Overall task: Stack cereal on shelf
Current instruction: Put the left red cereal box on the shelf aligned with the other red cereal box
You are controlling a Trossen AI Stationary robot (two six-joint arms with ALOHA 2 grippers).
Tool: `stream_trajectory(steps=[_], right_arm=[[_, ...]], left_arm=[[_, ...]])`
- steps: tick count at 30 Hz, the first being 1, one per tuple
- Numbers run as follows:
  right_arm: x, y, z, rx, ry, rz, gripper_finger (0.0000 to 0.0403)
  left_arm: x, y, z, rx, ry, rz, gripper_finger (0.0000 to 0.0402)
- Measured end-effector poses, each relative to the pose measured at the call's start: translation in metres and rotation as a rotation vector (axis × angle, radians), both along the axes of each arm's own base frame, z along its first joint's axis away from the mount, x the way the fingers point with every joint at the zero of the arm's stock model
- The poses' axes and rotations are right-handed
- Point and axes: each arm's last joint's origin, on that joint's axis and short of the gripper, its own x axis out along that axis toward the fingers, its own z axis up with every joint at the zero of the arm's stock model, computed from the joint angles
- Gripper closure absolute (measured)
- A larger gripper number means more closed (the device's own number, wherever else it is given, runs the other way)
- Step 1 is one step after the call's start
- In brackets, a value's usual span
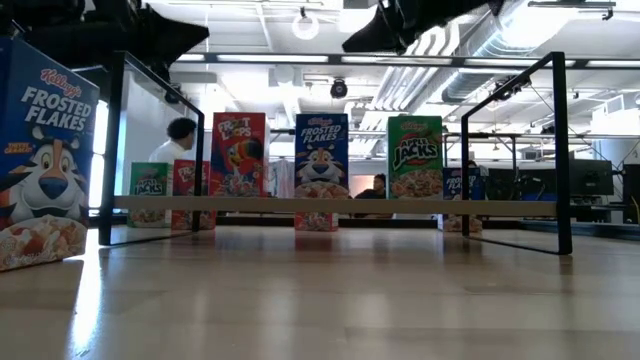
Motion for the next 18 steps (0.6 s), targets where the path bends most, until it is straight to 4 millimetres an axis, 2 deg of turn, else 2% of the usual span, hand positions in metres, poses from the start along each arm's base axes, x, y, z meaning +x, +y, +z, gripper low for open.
stream_trajectory(steps=[3, 8, 12, 18], right_arm=[[-0.007, 0.000, -0.004, -0.032, -0.079, 0.000, 0.0396], [-0.011, -0.001, -0.011, -0.040, -0.066, -0.004, 0.0398], [-0.011, 0.000, -0.014, -0.035, -0.042, -0.001, 0.0398], [-0.012, 0.000, -0.017, -0.052, -0.001, 0.012, 0.0398]], left_arm=[[0.002, 0.001, 0.010, -0.003, -0.018, -0.003, 0.0401], [0.008, 0.003, 0.034, 0.083, -0.010, 0.015, 0.0401], [0.018, 0.006, 0.060, 0.095, 0.158, 0.024, 0.0401], [0.026, 0.023, 0.103, -0.014, 0.424, 0.194, 0.0398]])
